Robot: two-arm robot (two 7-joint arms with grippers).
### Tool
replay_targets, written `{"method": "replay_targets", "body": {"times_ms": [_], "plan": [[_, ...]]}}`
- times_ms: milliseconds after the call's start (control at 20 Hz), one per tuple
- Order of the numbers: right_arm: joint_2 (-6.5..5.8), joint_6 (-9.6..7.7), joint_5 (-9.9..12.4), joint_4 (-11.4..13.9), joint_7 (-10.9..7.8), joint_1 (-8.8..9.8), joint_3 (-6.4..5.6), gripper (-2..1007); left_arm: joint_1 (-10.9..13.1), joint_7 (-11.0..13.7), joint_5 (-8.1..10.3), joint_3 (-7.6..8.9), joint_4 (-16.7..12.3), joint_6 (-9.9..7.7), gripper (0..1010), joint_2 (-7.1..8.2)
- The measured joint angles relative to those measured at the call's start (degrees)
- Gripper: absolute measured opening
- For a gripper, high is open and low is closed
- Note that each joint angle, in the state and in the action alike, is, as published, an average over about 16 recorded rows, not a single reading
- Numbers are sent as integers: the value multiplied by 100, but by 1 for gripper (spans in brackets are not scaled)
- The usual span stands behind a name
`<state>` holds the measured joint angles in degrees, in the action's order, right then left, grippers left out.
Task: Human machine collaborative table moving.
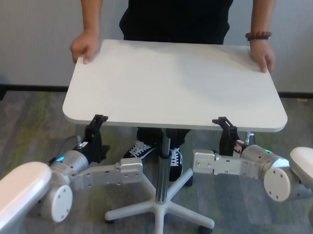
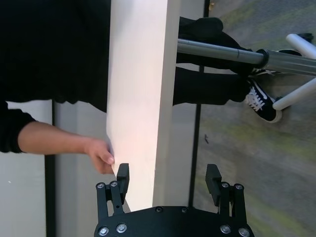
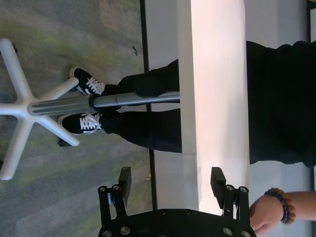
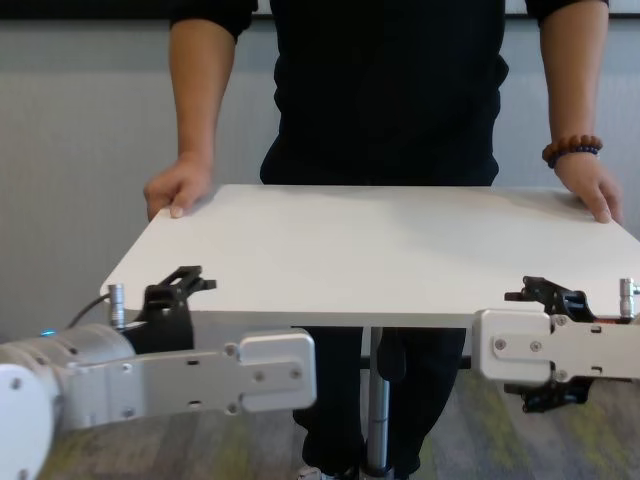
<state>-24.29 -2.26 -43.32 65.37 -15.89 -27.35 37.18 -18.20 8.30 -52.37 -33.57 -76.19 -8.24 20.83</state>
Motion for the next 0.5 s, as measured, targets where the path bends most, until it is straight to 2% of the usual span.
{"method": "replay_targets", "body": {"times_ms": [200, 500], "plan": [[-65, -107, 51, 403, -21, 294, -91, 1001, 249, 148, 108, 129, -322, -3, 1003, 177], [-110, -207, 151, 904, -9, 697, -252, 1001, 592, 428, 369, 351, -739, 14, 1003, 403]]}}
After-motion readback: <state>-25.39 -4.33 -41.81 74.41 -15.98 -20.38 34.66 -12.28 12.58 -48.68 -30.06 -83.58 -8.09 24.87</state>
